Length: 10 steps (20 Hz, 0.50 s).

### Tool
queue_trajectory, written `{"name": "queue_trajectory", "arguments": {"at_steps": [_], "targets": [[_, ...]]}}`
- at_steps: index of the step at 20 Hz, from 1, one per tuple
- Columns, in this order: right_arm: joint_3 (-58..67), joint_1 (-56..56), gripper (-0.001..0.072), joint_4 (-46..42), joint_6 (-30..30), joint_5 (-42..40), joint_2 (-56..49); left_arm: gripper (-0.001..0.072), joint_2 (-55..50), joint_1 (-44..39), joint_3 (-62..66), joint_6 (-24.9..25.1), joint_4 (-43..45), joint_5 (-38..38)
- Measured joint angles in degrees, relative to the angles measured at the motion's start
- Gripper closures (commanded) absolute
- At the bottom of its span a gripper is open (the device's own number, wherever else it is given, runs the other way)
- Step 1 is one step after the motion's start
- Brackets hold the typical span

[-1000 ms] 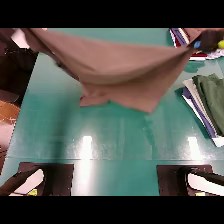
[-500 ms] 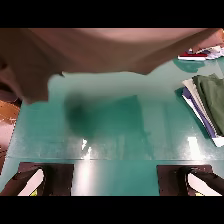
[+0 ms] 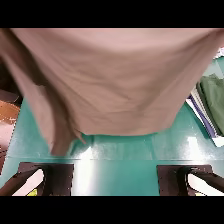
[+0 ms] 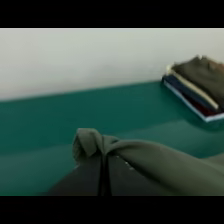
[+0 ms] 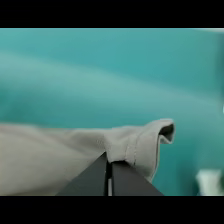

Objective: Fold the shirts.

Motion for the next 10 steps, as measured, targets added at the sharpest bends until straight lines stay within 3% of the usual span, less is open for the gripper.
{"name": "queue_trajectory", "arguments": {"at_steps": [4,9,10], "targets": [[-5.3,2.0,0.0701,0.2,0.7,1.6,-10.8,0.0677,-10.2,0.0,-14.3,-0.5,0.8,-2.0],[-8.0,3.8,0.0699,0.3,1.0,-5.4,-23.7,0.0661,-24.6,0.0,-23.0,-0.3,0.5,2.9],[-7.5,4.0,0.0699,0.4,1.0,-6.5,-25.7,0.0374,-26.6,0.0,-23.6,-0.3,0.4,4.3]]}}
